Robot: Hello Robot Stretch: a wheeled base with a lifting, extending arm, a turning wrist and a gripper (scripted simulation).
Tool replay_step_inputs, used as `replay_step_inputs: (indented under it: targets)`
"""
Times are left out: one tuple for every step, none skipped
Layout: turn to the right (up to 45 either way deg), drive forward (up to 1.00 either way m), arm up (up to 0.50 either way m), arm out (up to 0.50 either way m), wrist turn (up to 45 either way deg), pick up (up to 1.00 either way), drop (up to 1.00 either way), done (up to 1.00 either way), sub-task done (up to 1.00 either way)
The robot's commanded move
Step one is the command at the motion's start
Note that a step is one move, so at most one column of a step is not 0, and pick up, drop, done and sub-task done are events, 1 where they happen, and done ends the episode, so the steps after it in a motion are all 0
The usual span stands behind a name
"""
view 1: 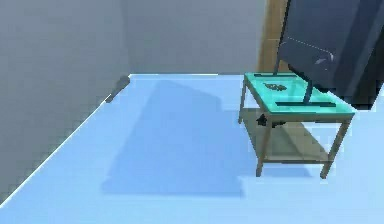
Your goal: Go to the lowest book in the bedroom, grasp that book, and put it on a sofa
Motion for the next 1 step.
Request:
replay_step_inputs:
  targets:
    - [45.0,0.00,0.00,0.00,0.0,0.00,0.00,0.00,0.00]
